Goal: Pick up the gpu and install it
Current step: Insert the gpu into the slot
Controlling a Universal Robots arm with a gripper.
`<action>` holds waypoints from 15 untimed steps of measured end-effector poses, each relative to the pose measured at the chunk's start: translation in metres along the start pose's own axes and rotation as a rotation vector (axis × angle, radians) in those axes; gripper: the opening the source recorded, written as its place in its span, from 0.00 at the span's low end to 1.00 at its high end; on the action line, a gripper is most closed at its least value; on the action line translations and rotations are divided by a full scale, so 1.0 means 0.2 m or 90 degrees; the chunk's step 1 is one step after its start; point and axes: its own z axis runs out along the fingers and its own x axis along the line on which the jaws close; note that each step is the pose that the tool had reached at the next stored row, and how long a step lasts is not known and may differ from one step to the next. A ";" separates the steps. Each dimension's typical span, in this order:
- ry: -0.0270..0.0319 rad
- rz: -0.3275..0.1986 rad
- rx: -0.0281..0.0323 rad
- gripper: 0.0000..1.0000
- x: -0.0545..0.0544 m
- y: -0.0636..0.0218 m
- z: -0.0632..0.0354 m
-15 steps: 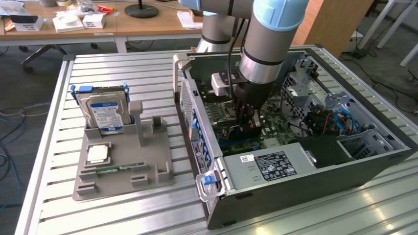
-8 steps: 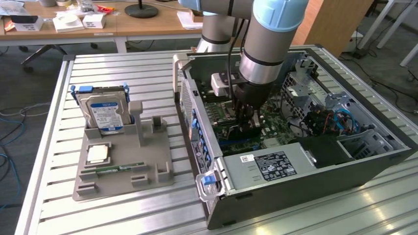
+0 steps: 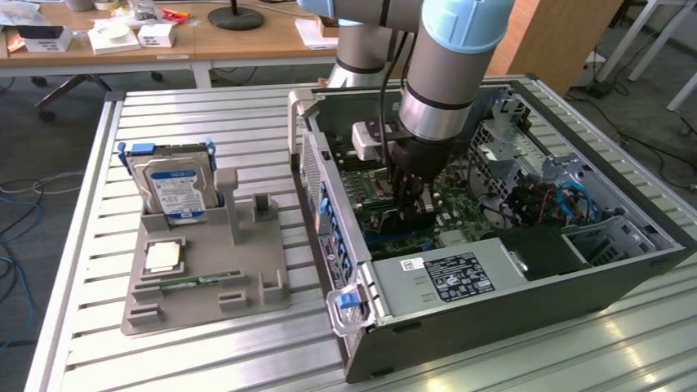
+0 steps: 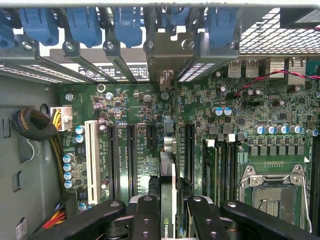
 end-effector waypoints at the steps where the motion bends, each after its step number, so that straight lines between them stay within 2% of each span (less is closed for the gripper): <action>1: 0.0000 0.000 0.0000 0.26 0.00 0.000 0.000; 5: -0.0008 0.000 0.0000 0.27 0.00 0.001 0.002; 7: -0.0002 0.000 0.0000 0.39 0.00 0.000 0.001; 10: 0.0000 0.000 0.0000 0.45 0.00 0.000 0.000; 11: -0.0001 0.000 0.0000 0.51 0.00 0.000 0.000; 15: 0.0000 0.000 0.0000 0.51 0.00 0.000 0.000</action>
